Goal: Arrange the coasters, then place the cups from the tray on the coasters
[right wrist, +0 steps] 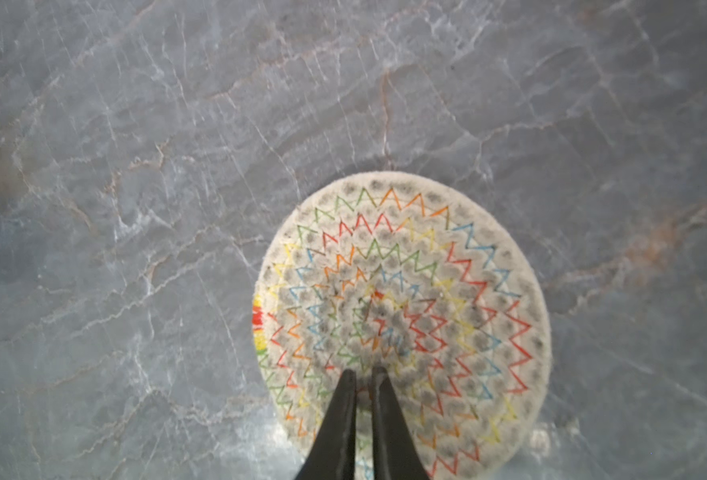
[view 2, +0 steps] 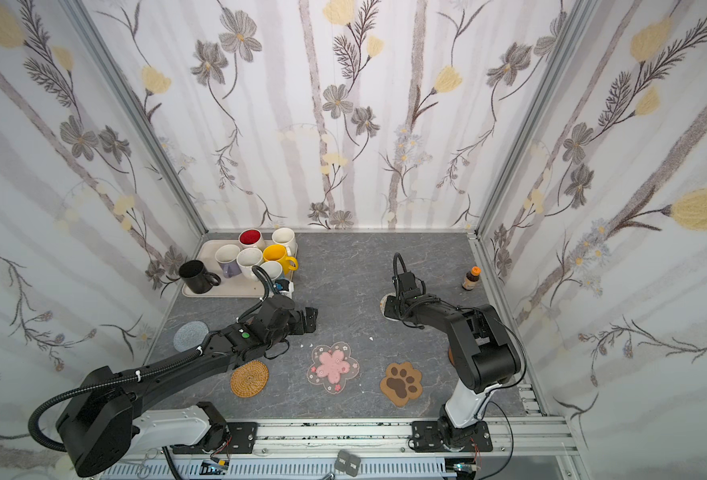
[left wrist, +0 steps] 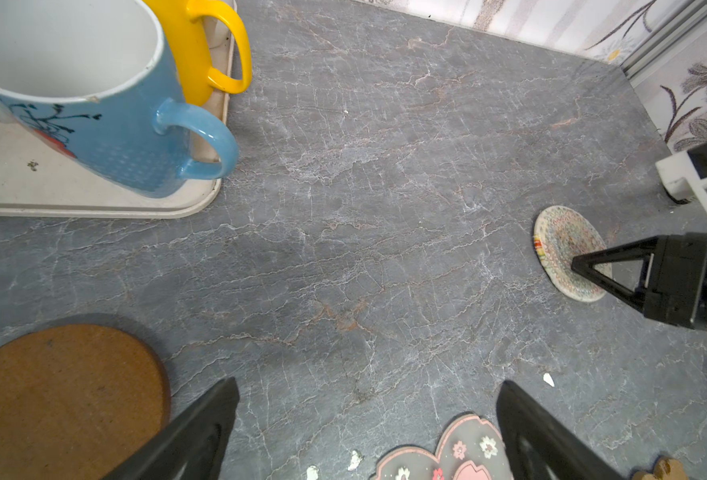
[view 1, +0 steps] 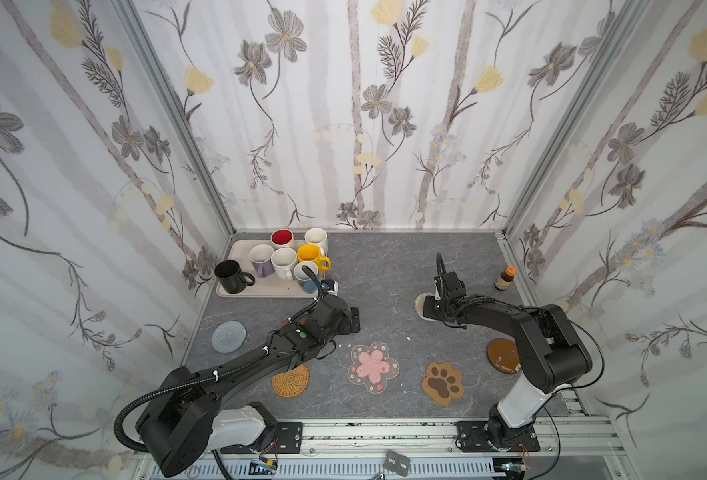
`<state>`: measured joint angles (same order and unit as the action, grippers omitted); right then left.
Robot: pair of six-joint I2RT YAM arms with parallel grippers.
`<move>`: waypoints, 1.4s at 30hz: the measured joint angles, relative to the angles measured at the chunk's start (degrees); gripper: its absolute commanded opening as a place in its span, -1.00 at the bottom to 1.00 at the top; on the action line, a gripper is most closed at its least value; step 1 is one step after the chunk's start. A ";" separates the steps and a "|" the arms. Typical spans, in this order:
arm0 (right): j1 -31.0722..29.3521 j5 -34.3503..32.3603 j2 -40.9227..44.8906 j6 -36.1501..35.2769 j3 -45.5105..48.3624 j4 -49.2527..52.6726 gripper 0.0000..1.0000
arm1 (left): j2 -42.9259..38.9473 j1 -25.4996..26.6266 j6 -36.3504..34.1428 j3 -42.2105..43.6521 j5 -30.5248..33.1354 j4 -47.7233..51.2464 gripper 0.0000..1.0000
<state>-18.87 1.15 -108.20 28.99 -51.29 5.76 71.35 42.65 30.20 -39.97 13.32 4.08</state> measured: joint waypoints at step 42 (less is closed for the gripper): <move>9.31 12.04 -30.03 -5.07 -48.17 25.62 -0.85 | 7.23 2.58 1.97 -2.14 -4.35 -0.87 1.00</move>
<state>-9.56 13.19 -138.23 23.92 -99.46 31.38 78.59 45.23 32.16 -42.11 8.97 3.20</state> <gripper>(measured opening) 0.076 0.997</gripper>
